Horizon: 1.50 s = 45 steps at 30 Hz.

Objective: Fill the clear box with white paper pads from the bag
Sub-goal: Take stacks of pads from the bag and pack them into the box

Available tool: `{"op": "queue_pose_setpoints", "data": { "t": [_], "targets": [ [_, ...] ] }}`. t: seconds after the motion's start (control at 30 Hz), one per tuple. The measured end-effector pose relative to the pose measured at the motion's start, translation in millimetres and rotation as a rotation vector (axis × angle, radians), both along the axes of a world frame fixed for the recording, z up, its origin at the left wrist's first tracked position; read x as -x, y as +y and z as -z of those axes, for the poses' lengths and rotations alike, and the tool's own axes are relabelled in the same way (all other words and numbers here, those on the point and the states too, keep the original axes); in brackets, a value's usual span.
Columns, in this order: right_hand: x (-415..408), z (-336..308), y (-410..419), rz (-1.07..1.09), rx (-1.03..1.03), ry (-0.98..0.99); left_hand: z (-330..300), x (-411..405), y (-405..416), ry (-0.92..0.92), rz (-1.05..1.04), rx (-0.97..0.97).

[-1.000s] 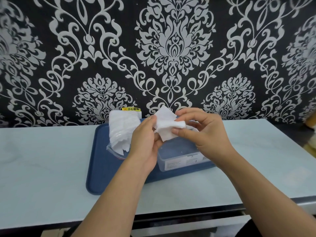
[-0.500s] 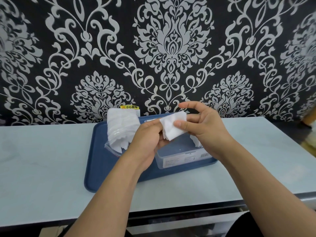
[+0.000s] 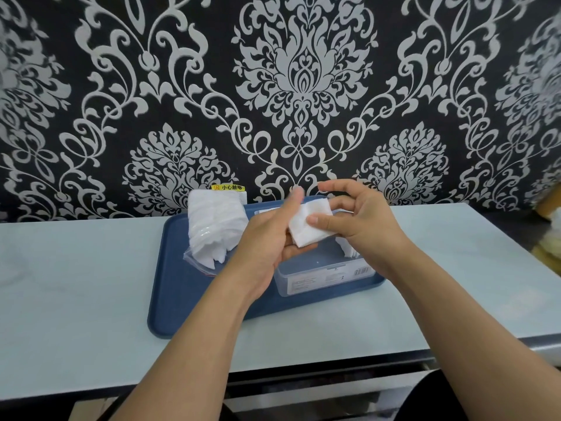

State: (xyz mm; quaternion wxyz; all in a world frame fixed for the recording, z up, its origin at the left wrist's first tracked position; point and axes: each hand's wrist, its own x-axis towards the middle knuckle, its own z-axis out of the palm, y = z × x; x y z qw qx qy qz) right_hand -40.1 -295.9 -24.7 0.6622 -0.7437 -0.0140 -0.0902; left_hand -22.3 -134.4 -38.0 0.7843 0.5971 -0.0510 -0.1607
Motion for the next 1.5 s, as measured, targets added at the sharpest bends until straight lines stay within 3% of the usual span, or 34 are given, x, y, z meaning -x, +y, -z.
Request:
{"op": "queue_pose_setpoints", "data": {
  "t": [0.1,0.3,0.4,0.5,0.67,0.8,0.97,1.07,1.17,1.27,1.37,1.43,1.5],
  "targets": [
    [-3.3,2.7,-1.7,-0.003,0.020,0.016,6.8,0.4,-4.2,-0.106,-0.002,-0.095],
    [-2.3,-3.8,-14.1,-0.123,0.105,0.266,5.0,-1.4,-12.8,-0.037,0.005,0.046],
    [-10.9,-10.7,-24.8,0.144,0.136,0.219,11.6,-5.0,-12.4,-0.233,-0.174,-0.269],
    [-23.4,-13.1,-31.0,0.314,0.408,0.229,20.2,-4.7,-7.4,-0.536,-0.296,-0.641],
    [-40.7,6.0,-18.5,0.326,0.927,0.322,24.2,-0.5,-5.9,-0.730,-0.190,-0.976],
    [-42.6,13.4,-14.3,0.457,1.132,0.284,23.8,0.6,-3.7,-0.778,-0.096,-1.094],
    [-41.8,18.6,-16.0,0.489,1.195,0.257,22.8,0.9,-2.2,-0.781,-0.038,-1.163],
    [-40.5,21.0,-16.7,0.443,1.132,0.218,23.9,0.2,-2.3,-0.786,-0.050,-1.158],
    [-36.4,15.1,-15.5,0.436,0.971,-0.025,24.6,-0.6,-2.5,-0.791,-0.068,-1.128],
    [-29.0,8.5,-5.0,0.318,0.948,-0.227,25.2,-1.8,-1.1,-0.792,-0.086,-1.107],
    [-32.4,16.4,3.9,0.110,1.021,0.080,24.9,-1.4,0.5,-0.815,-0.082,-1.132],
    [-39.1,23.4,-0.7,0.136,1.113,0.295,24.8,0.5,2.5,-0.826,-0.068,-1.147],
    [-39.4,19.4,-2.6,0.135,1.077,0.283,24.1,2.0,5.7,-0.809,-0.059,-1.118]
  ]
}}
